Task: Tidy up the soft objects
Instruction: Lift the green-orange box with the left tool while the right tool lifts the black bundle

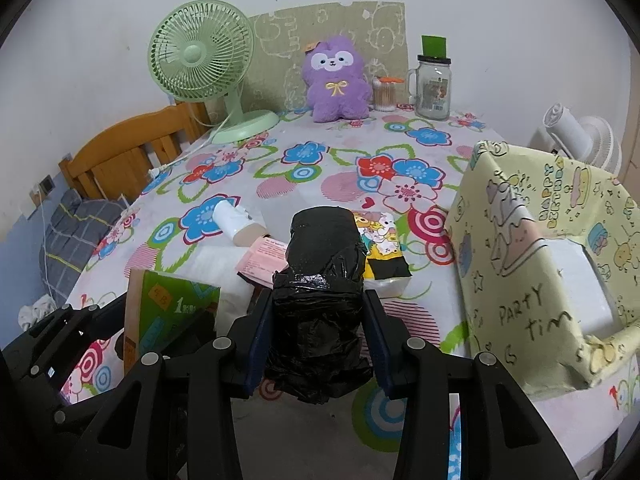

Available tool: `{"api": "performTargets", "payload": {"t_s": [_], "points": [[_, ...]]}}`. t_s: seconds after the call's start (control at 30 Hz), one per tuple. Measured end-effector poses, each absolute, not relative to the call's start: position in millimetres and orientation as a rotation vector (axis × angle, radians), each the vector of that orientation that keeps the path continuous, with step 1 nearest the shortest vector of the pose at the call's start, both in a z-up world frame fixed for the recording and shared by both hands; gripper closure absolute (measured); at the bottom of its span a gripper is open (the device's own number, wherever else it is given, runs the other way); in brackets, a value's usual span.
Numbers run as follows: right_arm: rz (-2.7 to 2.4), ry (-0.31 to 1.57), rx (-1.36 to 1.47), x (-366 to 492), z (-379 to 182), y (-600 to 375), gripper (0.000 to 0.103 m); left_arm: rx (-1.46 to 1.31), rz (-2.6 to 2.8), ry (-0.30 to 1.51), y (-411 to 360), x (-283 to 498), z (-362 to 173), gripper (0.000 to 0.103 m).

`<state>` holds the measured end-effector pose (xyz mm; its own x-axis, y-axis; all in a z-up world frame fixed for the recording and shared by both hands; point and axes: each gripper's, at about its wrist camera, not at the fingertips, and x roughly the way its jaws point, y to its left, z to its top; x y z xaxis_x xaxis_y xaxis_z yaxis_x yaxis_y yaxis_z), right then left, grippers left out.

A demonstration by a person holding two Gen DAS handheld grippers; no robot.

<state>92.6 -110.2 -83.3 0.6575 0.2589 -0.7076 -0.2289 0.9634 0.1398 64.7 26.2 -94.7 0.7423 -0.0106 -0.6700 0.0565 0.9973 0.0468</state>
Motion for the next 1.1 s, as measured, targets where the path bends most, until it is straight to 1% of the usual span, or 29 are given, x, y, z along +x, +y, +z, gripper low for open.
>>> {"api": "performTargets", "payload": {"t_s": [0.03, 0.1, 0.37, 0.43, 0.47, 0.5, 0.63, 0.73, 0.9, 1.03, 1.1], "points": [[0.278, 0.806, 0.041, 91.5, -82.5, -111.0, 0.056, 0.067, -0.029, 0.734, 25.9, 64.6, -94.7, 0.052], [0.279, 0.804, 0.040, 89.5, -81.8, -111.2, 0.056, 0.069, -0.023, 0.743, 25.2, 64.8, -95.8, 0.047], [0.280, 0.798, 0.040, 85.2, -79.4, -112.4, 0.056, 0.084, -0.010, 0.735, 20.9, 65.1, -93.1, 0.043], [0.278, 0.800, 0.035, 84.8, -79.8, -112.8, 0.056, 0.085, -0.018, 0.732, 18.8, 65.7, -94.0, 0.043], [0.277, 0.802, 0.033, 84.3, -80.0, -112.8, 0.056, 0.087, -0.021, 0.736, 17.4, 66.8, -95.1, 0.045], [0.278, 0.805, 0.030, 84.2, -80.9, -113.0, 0.056, 0.087, -0.022, 0.740, 16.4, 68.2, -96.7, 0.049], [0.275, 0.814, 0.032, 84.0, -82.7, -115.7, 0.056, 0.104, -0.020, 0.741, 11.7, 68.6, -98.7, 0.052], [0.275, 0.816, 0.034, 83.9, -83.2, -117.2, 0.056, 0.125, -0.006, 0.737, 7.6, 66.8, -97.9, 0.048], [0.283, 0.816, 0.039, 82.7, -82.9, -119.2, 0.056, 0.145, 0.037, 0.735, 5.6, 64.0, -96.5, 0.034], [0.293, 0.814, 0.044, 79.4, -81.8, -121.2, 0.056, 0.164, 0.066, 0.726, 3.1, 58.5, -94.9, 0.030], [0.298, 0.810, 0.044, 77.1, -80.7, -122.2, 0.057, 0.176, 0.069, 0.716, 0.0, 55.8, -94.0, 0.027]]}}
